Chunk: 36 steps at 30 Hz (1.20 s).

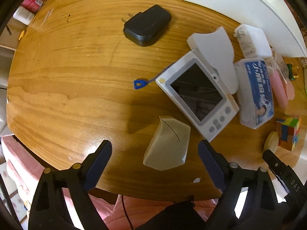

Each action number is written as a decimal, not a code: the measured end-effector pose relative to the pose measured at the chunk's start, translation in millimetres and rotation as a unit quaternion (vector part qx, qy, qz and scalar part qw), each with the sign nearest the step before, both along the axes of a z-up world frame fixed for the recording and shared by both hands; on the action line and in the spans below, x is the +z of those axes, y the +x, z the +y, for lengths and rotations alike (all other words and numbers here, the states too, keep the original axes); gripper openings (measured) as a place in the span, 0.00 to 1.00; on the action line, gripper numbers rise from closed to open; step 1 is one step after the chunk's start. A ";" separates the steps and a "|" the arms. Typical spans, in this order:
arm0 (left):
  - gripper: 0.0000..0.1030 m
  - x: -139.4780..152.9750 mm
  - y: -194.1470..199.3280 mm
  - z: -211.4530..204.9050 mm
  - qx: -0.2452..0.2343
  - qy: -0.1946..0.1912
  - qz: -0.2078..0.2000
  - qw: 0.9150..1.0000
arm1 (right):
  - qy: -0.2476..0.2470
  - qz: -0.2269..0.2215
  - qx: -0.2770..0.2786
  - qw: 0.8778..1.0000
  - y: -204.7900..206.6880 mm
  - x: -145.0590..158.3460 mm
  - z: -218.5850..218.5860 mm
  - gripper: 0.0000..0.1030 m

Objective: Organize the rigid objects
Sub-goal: 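Lower the left gripper toward the beige card while the right gripper approaches the gold compact, then close the left gripper on the beige card while the right gripper grasps the gold compact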

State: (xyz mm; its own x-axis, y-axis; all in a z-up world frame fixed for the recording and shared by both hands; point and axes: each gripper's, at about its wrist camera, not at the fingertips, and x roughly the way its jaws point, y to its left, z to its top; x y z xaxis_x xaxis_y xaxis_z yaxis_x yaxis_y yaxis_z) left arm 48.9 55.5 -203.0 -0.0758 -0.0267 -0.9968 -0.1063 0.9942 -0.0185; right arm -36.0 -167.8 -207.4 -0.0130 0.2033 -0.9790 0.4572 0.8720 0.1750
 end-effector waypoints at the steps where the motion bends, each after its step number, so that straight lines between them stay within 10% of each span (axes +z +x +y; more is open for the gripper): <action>1: 0.86 -1.9 3.5 1.3 0.004 -0.002 0.002 1.000 | -0.002 0.003 0.002 1.000 2.4 -2.3 -0.4 0.78; 20: 0.46 -25.8 21.6 29.8 0.024 -0.041 0.024 0.999 | -0.033 0.008 0.028 0.999 40.5 -11.8 4.3 0.52; 36: 0.45 -22.8 -10.6 59.9 0.049 -0.043 0.021 0.998 | -0.021 -0.001 0.038 0.999 12.9 -9.0 -3.7 0.51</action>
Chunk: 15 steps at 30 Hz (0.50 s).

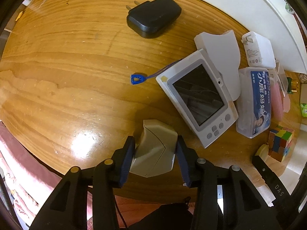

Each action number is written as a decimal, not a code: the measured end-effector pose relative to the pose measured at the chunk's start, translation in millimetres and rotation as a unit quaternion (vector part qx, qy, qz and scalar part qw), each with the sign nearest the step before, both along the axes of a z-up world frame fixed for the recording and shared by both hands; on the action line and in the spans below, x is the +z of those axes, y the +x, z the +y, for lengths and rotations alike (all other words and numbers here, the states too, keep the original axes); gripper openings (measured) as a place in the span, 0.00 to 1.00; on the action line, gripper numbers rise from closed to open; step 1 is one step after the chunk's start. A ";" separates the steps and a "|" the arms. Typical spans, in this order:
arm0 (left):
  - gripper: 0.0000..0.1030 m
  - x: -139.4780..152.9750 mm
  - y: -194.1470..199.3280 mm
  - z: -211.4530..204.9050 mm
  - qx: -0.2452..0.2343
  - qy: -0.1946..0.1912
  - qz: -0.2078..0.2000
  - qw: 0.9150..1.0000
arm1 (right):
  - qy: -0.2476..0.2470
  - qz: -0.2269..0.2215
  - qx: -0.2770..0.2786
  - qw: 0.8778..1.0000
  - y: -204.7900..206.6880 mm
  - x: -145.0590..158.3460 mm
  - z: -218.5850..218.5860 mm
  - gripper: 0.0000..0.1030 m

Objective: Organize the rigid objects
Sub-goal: 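Close the left gripper on the beige card while the right gripper grasps the gold compact, then lift and carry the beige card and gold compact toward the white bin with both grippers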

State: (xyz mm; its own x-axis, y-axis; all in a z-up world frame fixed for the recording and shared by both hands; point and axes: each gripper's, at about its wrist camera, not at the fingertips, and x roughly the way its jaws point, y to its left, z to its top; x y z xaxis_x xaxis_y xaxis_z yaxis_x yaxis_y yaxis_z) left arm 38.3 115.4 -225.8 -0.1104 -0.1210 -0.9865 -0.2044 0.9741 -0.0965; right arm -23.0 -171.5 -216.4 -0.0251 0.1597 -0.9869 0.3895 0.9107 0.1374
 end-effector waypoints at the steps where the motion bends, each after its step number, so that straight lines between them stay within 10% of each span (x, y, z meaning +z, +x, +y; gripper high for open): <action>1: 0.45 1.0 -5.9 -0.6 0.000 0.000 -0.002 1.000 | 0.000 -0.001 0.001 1.000 -1.8 0.9 1.0 0.51; 15: 0.44 52.0 -50.7 19.1 0.013 0.012 -0.077 0.997 | 0.008 -0.034 0.041 0.999 -18.8 38.6 25.3 0.50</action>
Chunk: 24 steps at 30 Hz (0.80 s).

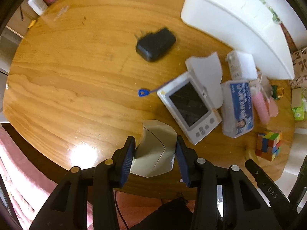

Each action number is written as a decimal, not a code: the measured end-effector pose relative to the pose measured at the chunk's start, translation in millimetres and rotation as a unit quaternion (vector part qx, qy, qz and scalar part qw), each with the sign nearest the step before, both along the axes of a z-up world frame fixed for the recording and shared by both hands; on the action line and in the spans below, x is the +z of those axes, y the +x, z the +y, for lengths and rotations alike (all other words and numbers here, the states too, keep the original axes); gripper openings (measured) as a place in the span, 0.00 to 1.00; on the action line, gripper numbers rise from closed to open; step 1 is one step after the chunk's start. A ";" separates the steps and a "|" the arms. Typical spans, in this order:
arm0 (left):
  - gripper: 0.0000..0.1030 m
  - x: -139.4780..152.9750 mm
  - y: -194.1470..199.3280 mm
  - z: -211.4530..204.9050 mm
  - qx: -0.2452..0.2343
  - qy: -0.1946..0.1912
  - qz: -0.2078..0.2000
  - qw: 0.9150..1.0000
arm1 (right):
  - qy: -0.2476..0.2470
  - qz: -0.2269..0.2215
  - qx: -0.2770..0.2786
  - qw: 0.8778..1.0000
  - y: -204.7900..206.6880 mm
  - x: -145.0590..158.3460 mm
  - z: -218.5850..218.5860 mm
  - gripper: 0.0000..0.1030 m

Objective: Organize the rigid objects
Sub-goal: 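Lift and carry the beige card and gold compact toward the white bin with both grippers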

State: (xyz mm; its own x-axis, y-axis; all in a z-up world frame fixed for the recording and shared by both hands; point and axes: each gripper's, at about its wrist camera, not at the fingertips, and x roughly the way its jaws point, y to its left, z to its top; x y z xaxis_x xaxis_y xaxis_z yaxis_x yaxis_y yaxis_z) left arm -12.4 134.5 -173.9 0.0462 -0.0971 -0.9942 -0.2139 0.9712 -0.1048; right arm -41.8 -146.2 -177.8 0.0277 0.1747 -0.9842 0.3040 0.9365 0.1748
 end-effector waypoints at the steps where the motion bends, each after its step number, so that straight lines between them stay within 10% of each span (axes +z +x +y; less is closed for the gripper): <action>1: 0.44 4.0 -1.7 1.4 0.002 0.002 -0.007 1.000 | 0.000 -0.002 0.002 1.000 3.5 2.1 2.8 0.50; 4: 0.44 19.0 -7.5 10.6 0.007 0.003 -0.028 1.000 | 0.006 -0.014 0.012 1.000 2.9 15.5 10.0 0.46; 5: 0.44 24.4 -6.3 12.0 0.008 0.003 -0.034 0.999 | 0.015 -0.019 0.015 1.000 2.5 20.9 12.1 0.21; 6: 0.44 29.7 -7.2 12.0 0.010 0.003 -0.040 0.999 | 0.018 -0.022 0.018 0.999 4.3 23.8 12.6 0.18; 20: 0.44 76.6 15.7 -7.9 0.009 0.016 -0.104 0.994 | 0.050 -0.021 0.003 0.999 31.1 27.7 -20.5 0.19; 24: 0.44 76.1 13.2 -8.2 0.000 0.015 -0.107 0.994 | 0.064 0.002 -0.013 0.998 30.5 11.9 -25.4 0.36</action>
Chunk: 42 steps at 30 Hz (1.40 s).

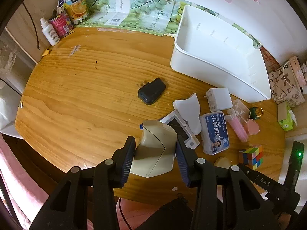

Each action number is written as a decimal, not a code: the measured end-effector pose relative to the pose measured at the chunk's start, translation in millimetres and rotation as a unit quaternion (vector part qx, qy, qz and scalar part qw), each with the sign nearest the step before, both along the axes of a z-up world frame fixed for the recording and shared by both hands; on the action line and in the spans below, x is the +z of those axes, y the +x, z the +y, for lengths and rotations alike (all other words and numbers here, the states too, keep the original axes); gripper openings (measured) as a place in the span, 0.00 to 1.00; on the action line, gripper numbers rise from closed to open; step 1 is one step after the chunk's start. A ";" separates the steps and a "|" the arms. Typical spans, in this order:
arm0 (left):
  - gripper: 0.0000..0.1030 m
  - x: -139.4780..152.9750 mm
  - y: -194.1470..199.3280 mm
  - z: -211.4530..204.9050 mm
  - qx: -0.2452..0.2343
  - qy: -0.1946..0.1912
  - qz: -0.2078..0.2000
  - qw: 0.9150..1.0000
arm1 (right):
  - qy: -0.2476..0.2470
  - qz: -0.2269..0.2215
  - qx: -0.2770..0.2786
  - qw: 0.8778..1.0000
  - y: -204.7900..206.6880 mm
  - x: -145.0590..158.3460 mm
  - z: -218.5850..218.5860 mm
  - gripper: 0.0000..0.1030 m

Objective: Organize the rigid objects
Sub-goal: 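Lift and carry the beige card and gold compact toward the white bin with both grippers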

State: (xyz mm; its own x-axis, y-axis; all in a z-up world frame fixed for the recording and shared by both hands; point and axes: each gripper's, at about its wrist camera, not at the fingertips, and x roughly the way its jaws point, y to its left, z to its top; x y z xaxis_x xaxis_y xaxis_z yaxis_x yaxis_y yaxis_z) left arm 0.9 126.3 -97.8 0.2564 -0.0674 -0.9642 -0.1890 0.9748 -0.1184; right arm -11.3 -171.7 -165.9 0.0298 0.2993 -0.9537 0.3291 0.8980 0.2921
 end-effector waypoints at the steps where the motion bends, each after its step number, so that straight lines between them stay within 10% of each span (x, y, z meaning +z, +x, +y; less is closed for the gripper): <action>1: 0.44 0.4 -0.4 -0.6 -0.002 0.000 -0.001 1.000 | 0.005 0.005 -0.001 1.000 -0.6 -3.5 -0.1 0.40; 21: 0.44 -0.9 -5.4 10.0 -0.007 0.013 -0.006 1.000 | -0.037 0.067 0.058 0.995 14.1 -50.1 40.4 0.54; 42: 0.44 15.3 17.8 -12.8 -0.046 0.009 -0.036 0.998 | -0.061 0.028 0.087 0.994 39.3 -37.3 49.4 0.52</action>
